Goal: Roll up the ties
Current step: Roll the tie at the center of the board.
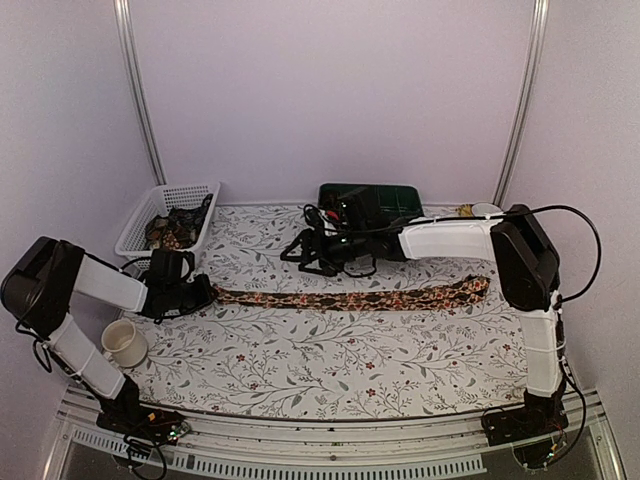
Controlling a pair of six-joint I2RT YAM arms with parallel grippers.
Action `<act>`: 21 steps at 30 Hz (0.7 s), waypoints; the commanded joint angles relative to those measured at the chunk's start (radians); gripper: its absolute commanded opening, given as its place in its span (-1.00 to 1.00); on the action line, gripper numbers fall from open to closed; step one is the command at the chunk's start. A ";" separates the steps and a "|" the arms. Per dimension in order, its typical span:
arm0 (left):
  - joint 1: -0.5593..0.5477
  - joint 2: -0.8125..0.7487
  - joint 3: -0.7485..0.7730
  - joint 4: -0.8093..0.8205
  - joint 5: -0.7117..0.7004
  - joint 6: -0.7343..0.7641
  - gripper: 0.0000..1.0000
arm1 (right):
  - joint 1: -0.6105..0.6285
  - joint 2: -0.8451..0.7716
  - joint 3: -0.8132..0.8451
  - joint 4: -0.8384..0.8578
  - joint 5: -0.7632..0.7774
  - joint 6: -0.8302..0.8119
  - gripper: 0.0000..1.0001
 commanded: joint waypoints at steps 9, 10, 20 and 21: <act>-0.109 -0.126 -0.017 -0.133 -0.153 -0.030 -1.00 | 0.012 0.293 0.185 0.040 -0.073 0.192 0.48; -0.130 -0.146 -0.024 -0.147 -0.174 -0.042 -1.00 | 0.009 0.300 0.184 0.021 -0.068 0.189 0.48; -0.308 -0.234 -0.001 -0.317 -0.324 -0.184 -1.00 | -0.012 0.168 -0.002 -0.021 -0.032 0.120 0.49; -0.320 -0.230 0.014 -0.333 -0.346 -0.183 -1.00 | -0.013 0.150 -0.022 -0.018 -0.036 0.112 0.49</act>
